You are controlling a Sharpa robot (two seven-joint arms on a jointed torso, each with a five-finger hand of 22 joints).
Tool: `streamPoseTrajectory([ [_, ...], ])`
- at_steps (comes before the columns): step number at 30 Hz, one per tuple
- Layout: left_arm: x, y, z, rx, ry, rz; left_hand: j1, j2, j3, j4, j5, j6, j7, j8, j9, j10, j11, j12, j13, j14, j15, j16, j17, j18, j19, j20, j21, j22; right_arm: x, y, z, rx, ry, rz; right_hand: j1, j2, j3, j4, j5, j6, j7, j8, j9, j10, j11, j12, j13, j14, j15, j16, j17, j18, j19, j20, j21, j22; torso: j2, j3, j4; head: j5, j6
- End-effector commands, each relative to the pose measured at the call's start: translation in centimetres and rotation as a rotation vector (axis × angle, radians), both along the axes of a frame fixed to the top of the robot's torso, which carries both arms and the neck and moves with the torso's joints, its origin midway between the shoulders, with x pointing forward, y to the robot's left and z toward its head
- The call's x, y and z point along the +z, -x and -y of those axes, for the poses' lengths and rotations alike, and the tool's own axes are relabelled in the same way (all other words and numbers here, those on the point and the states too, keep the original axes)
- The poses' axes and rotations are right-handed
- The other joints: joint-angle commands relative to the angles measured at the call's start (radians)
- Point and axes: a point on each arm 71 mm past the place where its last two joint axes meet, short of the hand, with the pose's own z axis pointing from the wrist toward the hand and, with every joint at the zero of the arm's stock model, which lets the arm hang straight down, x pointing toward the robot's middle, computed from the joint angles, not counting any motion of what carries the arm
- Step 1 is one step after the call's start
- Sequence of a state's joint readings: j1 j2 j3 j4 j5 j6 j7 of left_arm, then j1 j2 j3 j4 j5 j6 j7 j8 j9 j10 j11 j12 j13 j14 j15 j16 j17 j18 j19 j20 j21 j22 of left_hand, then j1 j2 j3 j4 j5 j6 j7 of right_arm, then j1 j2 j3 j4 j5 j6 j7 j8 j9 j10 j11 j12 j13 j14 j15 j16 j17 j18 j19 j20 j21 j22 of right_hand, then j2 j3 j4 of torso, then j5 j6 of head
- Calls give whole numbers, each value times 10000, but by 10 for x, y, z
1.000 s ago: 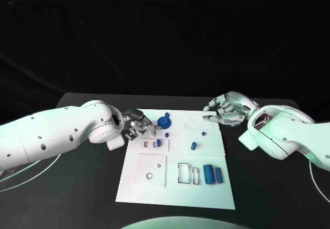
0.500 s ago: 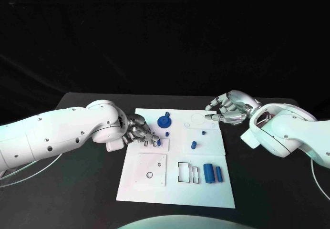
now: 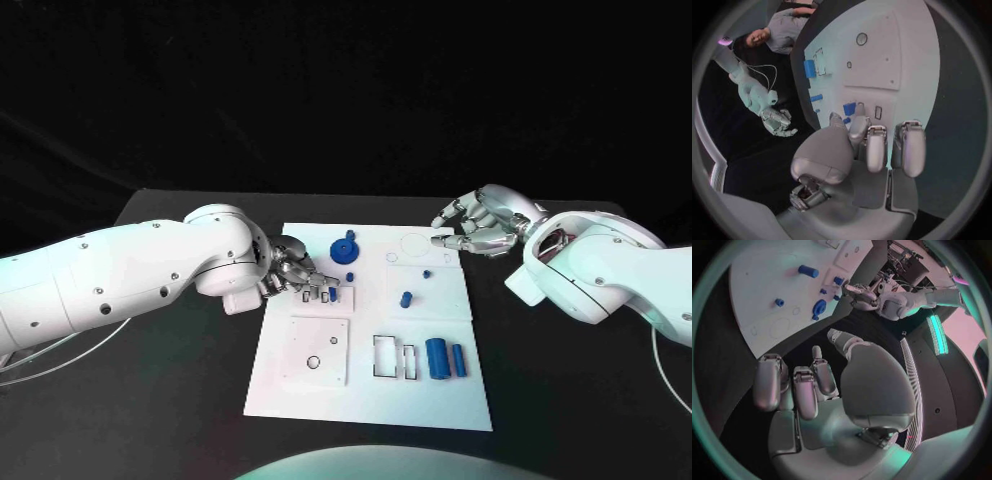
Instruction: Assemble the parts on the task board
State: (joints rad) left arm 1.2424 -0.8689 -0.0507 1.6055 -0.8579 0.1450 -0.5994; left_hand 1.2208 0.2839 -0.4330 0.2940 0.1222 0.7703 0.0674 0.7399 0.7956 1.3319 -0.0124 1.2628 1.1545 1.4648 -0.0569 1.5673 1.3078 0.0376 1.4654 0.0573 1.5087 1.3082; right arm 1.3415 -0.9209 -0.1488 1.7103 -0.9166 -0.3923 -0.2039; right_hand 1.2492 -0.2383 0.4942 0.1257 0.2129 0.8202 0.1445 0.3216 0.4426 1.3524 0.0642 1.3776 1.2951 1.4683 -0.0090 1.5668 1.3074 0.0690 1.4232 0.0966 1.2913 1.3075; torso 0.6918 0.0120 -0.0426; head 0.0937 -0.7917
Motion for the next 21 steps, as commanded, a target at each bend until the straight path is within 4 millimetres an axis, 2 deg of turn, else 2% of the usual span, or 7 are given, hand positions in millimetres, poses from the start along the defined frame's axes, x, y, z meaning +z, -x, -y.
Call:
streamPoseTrajectory([
  [1,2,0,1,-55,-249,-114,-116,28,-303,-4,32,-15,-80,130,119,107,3,84,92,1060,-85,35,2630,-151,416,-83,63,1703,-1,0,-1,154,231,-16,78,-35,24,35,71,52,-14,54,17,20,-31,38,5,1025,-5,40,2634,79,-81,-5,-53,2,-4,7,10,3,-15],
  [2,3,0,1,-48,-265,-115,-119,29,-302,-4,56,-21,-83,148,138,111,-1,94,103,1060,-88,35,2630,-152,418,-85,66,1708,-1,0,-1,153,238,-16,78,-35,24,35,71,52,-14,54,17,20,-31,38,5,1025,-5,40,2634,79,-81,-5,-53,2,-4,7,15,4,-16],
  [4,4,-1,2,-26,-300,-112,-94,35,-292,-9,329,-90,-105,262,280,103,-20,122,122,1060,-106,35,2630,-152,417,-105,66,1716,-1,0,-1,150,250,-18,83,-40,29,36,96,54,-16,63,23,25,-34,43,10,1025,-6,40,2634,77,-76,-7,-46,11,-3,8,20,4,-14],
  [7,5,-3,3,8,-365,-75,42,26,-286,-12,947,-246,-114,330,427,58,-30,118,102,1060,-120,35,2630,-150,407,-122,57,1719,-1,-1,-1,128,271,-15,89,-45,37,36,124,56,-18,73,28,21,-36,38,2,1025,-9,40,2634,78,-77,-8,-50,9,-7,3,11,16,-32],
  [10,6,-6,5,-11,-463,-15,144,40,-276,-14,1322,-381,-94,279,457,16,-16,100,72,1060,-109,35,2630,-147,397,-120,47,1716,-1,-1,-1,113,284,-10,94,-49,46,37,157,57,-20,84,35,19,-39,36,-2,1025,-11,40,2634,78,-77,-11,-54,9,-10,6,-1,31,-43],
  [21,8,-10,16,-577,-1082,224,249,15,-281,-18,1480,-522,-59,173,437,-59,10,43,-7,1060,-93,35,2630,-144,385,-107,35,1708,-1,-2,-1,109,336,7,99,-59,54,38,194,53,-22,92,40,12,-40,29,-13,1025,-14,40,2634,79,-80,-13,-62,5,10,6,-6,28,-66],
])
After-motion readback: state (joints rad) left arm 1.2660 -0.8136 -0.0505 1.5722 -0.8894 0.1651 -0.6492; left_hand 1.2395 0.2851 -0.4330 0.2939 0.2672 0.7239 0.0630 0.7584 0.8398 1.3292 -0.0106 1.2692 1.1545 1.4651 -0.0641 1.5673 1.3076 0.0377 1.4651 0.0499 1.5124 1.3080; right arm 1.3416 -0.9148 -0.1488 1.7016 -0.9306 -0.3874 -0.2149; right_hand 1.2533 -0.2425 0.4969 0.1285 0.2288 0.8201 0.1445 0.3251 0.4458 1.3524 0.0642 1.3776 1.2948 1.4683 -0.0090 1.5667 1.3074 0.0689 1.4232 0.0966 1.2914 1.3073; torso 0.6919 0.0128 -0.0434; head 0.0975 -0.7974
